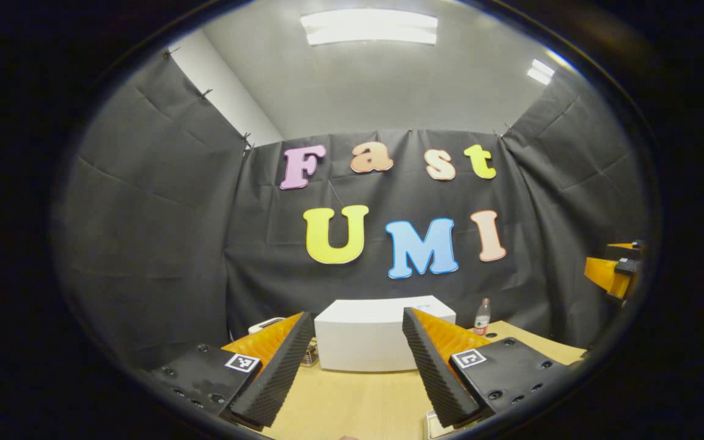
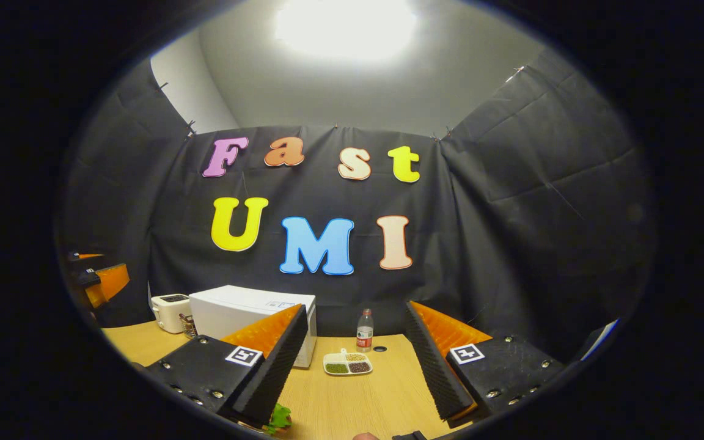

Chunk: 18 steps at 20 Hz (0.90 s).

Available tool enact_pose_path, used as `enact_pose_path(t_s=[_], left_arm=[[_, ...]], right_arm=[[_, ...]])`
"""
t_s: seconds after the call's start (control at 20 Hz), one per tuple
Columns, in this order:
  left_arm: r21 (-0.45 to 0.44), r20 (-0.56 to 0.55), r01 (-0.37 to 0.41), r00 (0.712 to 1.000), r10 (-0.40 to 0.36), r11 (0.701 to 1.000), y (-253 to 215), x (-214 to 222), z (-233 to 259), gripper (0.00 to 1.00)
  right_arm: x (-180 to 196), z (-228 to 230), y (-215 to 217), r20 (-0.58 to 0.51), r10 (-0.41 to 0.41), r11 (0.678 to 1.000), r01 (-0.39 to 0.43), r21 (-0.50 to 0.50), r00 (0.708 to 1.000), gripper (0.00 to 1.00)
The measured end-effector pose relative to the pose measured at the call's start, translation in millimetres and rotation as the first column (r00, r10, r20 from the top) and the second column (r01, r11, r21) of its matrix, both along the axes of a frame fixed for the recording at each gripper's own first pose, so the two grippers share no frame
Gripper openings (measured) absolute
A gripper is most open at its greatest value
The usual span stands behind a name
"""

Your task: Open the microwave oven with the left hand, put the food in, and close the microwave oven.

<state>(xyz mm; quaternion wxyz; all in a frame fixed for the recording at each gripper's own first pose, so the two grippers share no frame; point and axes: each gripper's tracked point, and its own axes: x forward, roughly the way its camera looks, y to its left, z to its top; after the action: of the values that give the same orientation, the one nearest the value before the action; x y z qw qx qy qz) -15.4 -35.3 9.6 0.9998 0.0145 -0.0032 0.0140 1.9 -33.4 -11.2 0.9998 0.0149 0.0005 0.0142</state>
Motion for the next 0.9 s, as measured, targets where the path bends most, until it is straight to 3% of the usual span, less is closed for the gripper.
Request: enact_pose_path(t_s=[0.45, 0.9], left_arm=[[0.041, 0.013, -0.046, 0.999, 0.046, 0.998, -31.7, -2.5, 5.0, 1.0], [0.044, 0.025, 0.001, 1.0, -0.002, 0.999, -61.2, 60.3, -11.2, 1.0]], right_arm=[[8.2, -11.9, -22.5, -0.002, 0.076, 0.997, -0.076, 0.022, 0.997, 0.95], [25.4, -23.6, -39.2, -0.031, 0.018, 1.0, -0.017, 0.022, 0.999, 0.95]])
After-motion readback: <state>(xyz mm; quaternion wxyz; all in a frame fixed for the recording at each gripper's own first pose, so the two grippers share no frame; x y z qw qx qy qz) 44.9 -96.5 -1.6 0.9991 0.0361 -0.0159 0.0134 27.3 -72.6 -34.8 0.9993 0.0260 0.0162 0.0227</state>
